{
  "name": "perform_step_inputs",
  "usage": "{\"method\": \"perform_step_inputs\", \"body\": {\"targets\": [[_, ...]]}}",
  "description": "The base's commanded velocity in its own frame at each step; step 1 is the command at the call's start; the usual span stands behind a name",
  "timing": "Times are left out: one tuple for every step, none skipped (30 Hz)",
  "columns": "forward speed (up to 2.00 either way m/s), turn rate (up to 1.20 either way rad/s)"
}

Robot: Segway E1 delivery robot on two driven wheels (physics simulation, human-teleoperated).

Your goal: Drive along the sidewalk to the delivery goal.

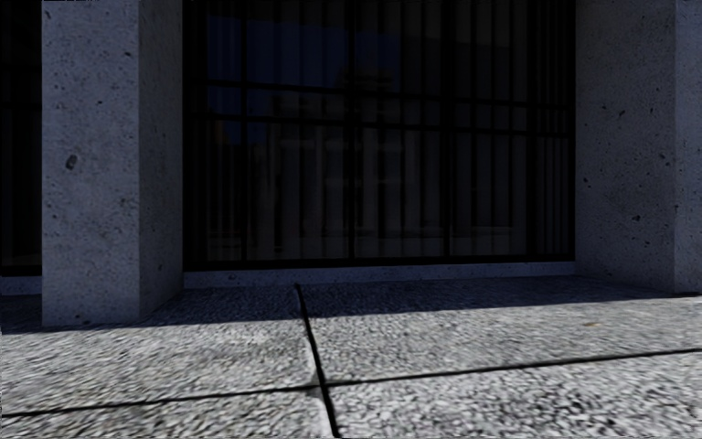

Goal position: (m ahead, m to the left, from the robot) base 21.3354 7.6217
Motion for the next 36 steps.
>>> {"method": "perform_step_inputs", "body": {"targets": [[0.47,-1.2],[0.46,-1.2],[0.46,-1.2],[0.46,-1.2],[0.45,-1.2],[0.45,-1.2],[0.45,-1.2],[0.45,-1.2],[0.45,-1.2],[0.45,-1.2],[0.45,-1.2],[0.45,-1.2],[0.45,-1.2],[0.45,-1.11],[0.45,-0.87],[0.45,-0.87],[0.45,-0.35],[0.45,-0.01],[0.44,-0.01],[0.44,0.0],[0.44,0.0],[0.44,0.0],[0.44,0.0],[0.44,0.0],[0.44,0.0],[0.44,0.0],[0.44,0.0],[0.44,0.0],[0.44,0.0],[0.44,0.0],[0.44,0.0],[0.44,0.0],[0.44,0.0],[0.45,0.0],[0.45,0.0],[0.46,0.0]]}}
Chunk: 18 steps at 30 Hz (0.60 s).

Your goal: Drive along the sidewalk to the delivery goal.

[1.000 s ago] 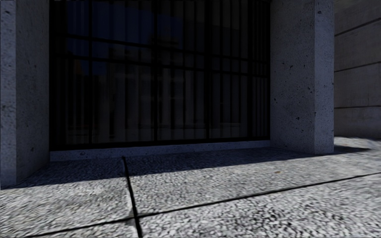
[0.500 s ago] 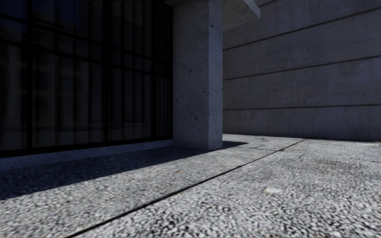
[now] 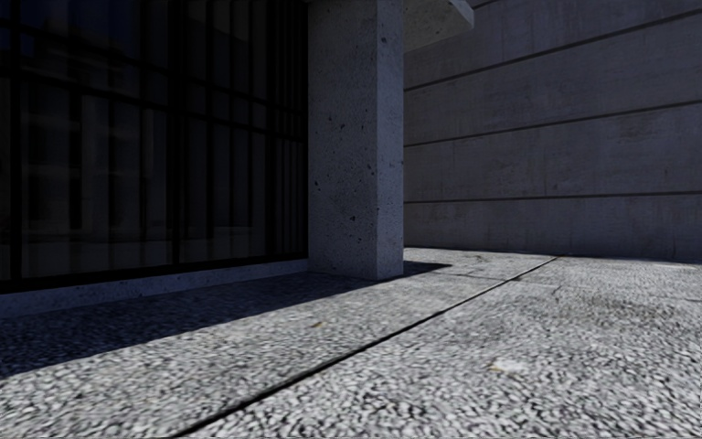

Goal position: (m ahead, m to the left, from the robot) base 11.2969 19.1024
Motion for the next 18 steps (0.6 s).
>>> {"method": "perform_step_inputs", "body": {"targets": [[0.49,0.0],[0.51,0.0],[0.55,0.0],[0.58,0.0],[0.58,0.0],[0.61,0.0],[0.63,0.0],[0.66,0.0],[0.66,0.0],[0.7,0.0],[0.71,0.0],[0.72,0.0],[0.72,0.0],[0.72,0.0],[0.72,-0.05],[0.72,-0.16],[0.72,-0.16],[0.72,-0.23]]}}
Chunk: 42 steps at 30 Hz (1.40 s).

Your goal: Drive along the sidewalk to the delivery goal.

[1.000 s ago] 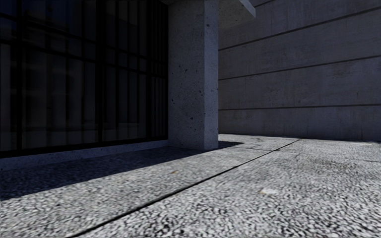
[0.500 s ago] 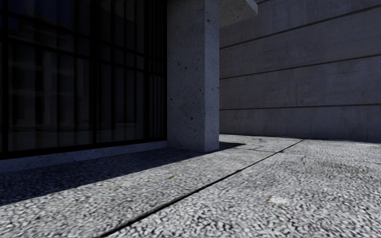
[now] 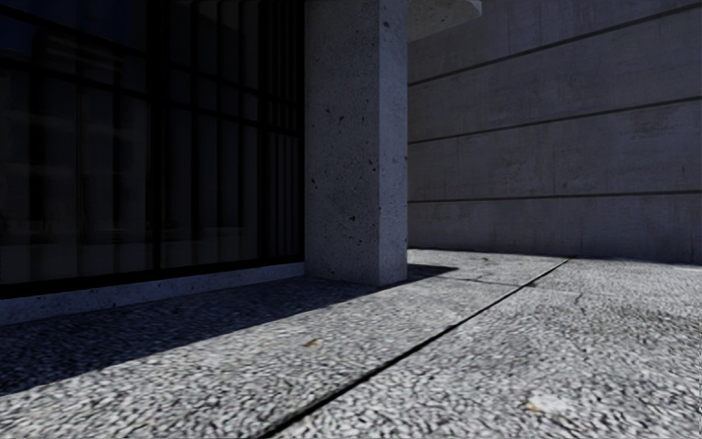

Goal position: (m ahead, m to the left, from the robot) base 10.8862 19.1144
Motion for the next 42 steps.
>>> {"method": "perform_step_inputs", "body": {"targets": [[0.72,-0.25],[0.73,-0.26],[0.73,-0.26],[0.73,-0.26],[0.73,-0.26],[0.73,-0.27],[0.73,-0.27],[0.73,-0.27],[0.73,-0.27],[0.73,-0.28],[0.73,-0.28],[0.76,-0.29],[0.79,-0.31],[0.85,-0.39],[0.85,-0.39],[0.86,-0.39],[0.87,-0.39],[0.87,-0.39],[0.87,-0.39],[0.88,-0.39],[0.89,-0.39],[0.93,-0.39],[0.94,-0.39],[0.94,-0.39],[0.95,-0.4],[0.96,-0.41],[0.96,-0.42],[0.96,-0.42],[0.96,-0.42],[0.97,-0.42],[0.97,-0.42],[0.97,-0.43],[0.97,-0.43],[0.97,-0.43],[0.97,-0.43],[0.98,-0.43],[0.98,-0.43],[0.98,-0.43],[0.98,-0.43],[0.98,-0.43],[0.98,-0.43],[0.98,-0.43]]}}
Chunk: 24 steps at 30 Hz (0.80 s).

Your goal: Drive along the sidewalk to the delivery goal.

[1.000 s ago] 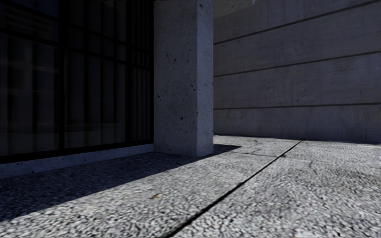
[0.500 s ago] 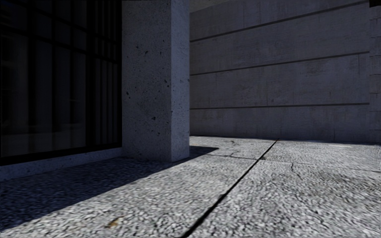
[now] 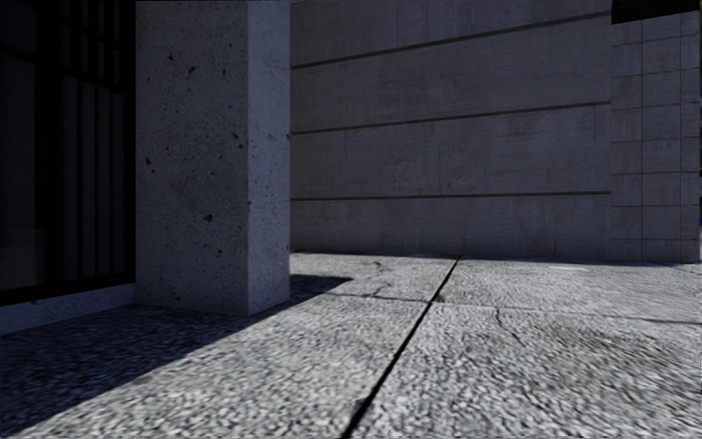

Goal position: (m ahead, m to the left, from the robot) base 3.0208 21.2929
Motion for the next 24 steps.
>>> {"method": "perform_step_inputs", "body": {"targets": [[0.98,-0.43],[0.98,-0.43],[0.98,-0.43],[0.99,-0.43],[0.99,-0.43],[0.99,-0.43],[0.99,-0.43],[0.99,-0.43],[0.99,-0.43],[0.99,-0.43],[1.0,-0.43],[1.01,-0.43],[1.01,-0.43],[1.01,-0.43],[1.01,-0.43],[1.01,-0.43],[1.01,-0.43],[1.01,-0.43],[1.01,-0.43],[1.02,-0.43],[1.02,-0.43],[1.02,-0.43],[1.02,-0.43],[1.02,-0.43]]}}
